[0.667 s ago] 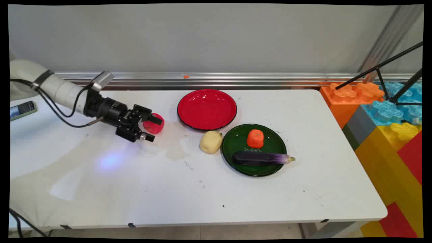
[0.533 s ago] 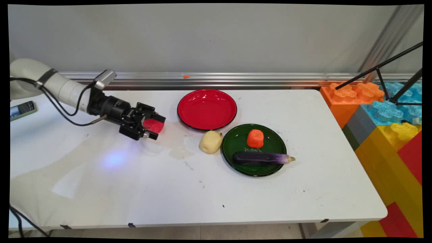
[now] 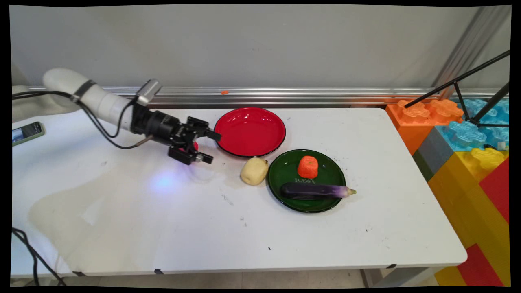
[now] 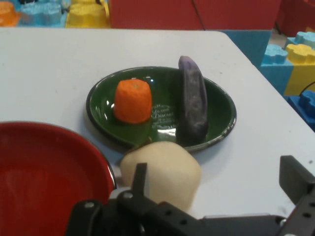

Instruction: Pick up the mandarin from the green plate

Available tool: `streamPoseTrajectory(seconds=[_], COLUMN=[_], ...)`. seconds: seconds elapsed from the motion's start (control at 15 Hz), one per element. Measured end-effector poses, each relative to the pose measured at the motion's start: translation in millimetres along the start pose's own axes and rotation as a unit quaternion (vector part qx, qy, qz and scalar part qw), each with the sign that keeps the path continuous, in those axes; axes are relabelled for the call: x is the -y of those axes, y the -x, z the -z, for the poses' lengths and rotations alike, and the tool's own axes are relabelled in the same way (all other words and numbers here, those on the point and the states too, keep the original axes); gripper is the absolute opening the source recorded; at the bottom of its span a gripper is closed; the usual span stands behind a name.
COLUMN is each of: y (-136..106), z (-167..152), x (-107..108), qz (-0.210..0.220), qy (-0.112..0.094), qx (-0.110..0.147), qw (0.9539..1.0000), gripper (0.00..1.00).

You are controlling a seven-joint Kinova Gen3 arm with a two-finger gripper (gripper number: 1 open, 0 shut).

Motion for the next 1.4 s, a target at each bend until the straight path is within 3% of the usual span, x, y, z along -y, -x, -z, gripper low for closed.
streamPoseTrajectory(seconds=[0.67, 1.4], y=[-29, -60], z=[-88, -166], x=[41, 75], qz=[-0.044, -0.032], qy=[0.009, 0.026], qx=[-0.015, 0.012], qw=[0.9989, 0.9991], gripper=[1.00, 1.00])
